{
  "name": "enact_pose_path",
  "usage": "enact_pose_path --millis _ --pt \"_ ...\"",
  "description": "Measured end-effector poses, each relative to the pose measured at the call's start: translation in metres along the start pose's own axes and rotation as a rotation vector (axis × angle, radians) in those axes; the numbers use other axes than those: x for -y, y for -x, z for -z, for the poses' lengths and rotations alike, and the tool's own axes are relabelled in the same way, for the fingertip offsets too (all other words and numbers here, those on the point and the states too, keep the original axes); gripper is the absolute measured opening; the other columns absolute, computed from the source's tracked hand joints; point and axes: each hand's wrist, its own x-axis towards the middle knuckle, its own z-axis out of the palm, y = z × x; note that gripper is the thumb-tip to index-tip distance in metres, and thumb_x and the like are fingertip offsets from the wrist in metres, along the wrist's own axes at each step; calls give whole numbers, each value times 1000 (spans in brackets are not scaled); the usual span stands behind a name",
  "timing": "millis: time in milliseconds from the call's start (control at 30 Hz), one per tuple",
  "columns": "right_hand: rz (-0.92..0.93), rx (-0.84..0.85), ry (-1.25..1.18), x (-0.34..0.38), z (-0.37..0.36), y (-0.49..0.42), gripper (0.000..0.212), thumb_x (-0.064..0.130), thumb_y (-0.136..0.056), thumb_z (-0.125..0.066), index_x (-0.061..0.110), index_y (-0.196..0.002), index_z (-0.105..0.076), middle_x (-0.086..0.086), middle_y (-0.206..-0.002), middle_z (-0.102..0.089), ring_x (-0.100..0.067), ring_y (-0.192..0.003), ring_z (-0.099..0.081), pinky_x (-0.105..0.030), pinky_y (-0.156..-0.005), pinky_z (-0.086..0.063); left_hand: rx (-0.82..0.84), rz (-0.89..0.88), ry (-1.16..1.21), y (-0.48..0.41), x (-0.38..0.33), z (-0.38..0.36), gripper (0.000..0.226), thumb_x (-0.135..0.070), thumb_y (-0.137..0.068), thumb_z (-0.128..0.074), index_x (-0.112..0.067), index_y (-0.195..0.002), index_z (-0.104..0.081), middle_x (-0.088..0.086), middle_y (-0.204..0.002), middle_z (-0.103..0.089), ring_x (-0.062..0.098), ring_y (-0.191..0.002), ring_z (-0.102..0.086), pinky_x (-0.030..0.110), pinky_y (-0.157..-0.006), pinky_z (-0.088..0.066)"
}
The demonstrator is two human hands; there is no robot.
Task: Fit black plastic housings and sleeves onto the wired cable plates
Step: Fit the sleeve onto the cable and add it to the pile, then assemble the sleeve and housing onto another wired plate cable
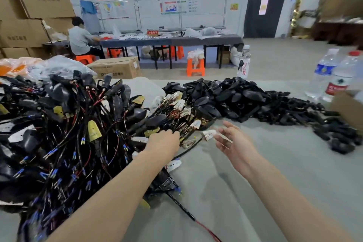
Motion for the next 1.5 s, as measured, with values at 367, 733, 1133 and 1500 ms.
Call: enact_pose_path --millis 367,733,1133,1500 --pt "-18 -11 12 1 28 -12 25 4 -100 -42 16 -113 -59 -3 -91 -61 -16 -66 -64 -25 -58 -55 -88 245 -32 -20 -2 -7 19 -15 -100 -47 -12 -118 -49 7 -120 -57 26 -109 -61 38 -77 -48" --pt "-4 -32 -9 4 45 -6 25 3 -99 -42 16 -109 -60 -5 -93 -61 -19 -67 -67 -26 -58 -55 -365 193 247 -13 -11 40 28 -30 -106 -32 -9 -110 -50 12 -97 -68 34 -89 -65 38 -65 -43" --pt "16 -73 55 2 46 3 25 6 -100 -43 21 -107 -62 -3 -98 -63 -14 -65 -69 -22 -50 -53 -360 349 1846 -7 -31 106 23 -16 -100 -30 -17 -95 -52 -8 -51 -40 7 -38 -28 18 -33 -20" --pt "110 -97 311 -4 48 -20 23 7 -100 -41 17 -114 -57 -4 -100 -59 -17 -66 -62 -24 -54 -54 -289 328 1945 1 -74 19 29 -31 -106 -36 -14 -97 -58 -7 -53 -39 8 -38 -28 21 -35 -20"
